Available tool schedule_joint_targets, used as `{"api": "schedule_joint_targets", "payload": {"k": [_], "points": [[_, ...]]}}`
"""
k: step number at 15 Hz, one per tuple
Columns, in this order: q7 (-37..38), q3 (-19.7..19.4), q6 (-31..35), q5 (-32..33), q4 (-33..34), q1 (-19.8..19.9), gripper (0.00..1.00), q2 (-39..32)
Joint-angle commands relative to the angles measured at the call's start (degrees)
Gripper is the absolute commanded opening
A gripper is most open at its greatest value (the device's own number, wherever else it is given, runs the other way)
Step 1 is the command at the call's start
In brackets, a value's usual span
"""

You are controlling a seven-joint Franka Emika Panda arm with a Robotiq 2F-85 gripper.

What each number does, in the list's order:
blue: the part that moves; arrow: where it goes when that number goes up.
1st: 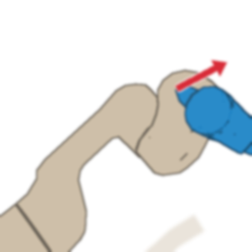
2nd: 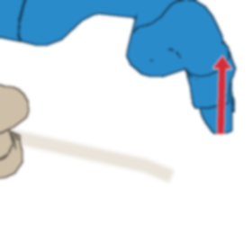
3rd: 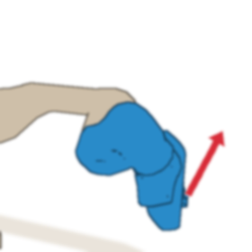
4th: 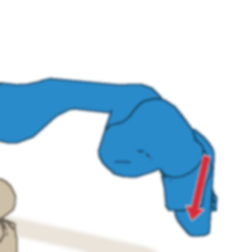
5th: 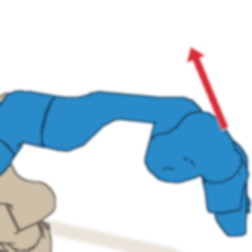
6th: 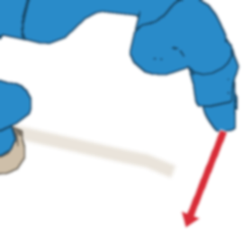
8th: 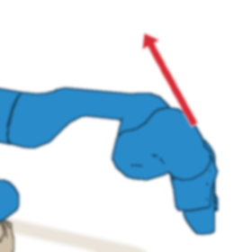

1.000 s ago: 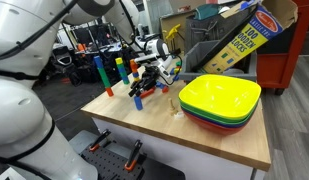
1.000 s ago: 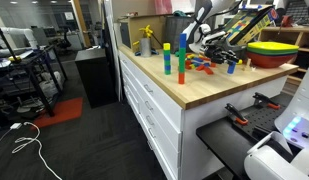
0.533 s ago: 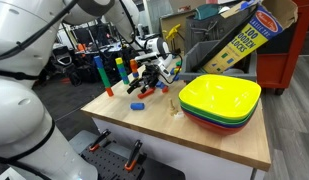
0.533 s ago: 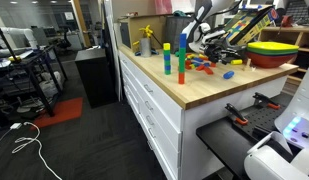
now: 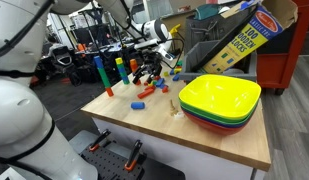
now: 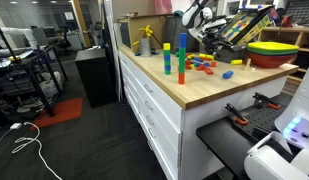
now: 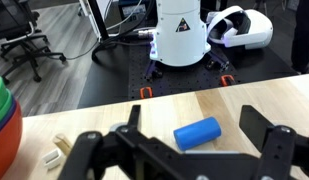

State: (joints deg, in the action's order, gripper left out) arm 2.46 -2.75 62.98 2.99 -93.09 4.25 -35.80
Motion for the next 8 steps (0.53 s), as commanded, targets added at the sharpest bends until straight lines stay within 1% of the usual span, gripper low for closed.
{"api": "schedule_joint_targets", "payload": {"k": [1,3,8], "points": [[-1.2,-0.5,8.4,-1.5,-7.1,1.3,1.00,8.1],[0.1,-0.9,13.1,-3.2,-10.7,2.0,1.00,11.3],[3.6,-3.4,23.8,-12.9,-19.9,3.8,1.00,16.8]]}}
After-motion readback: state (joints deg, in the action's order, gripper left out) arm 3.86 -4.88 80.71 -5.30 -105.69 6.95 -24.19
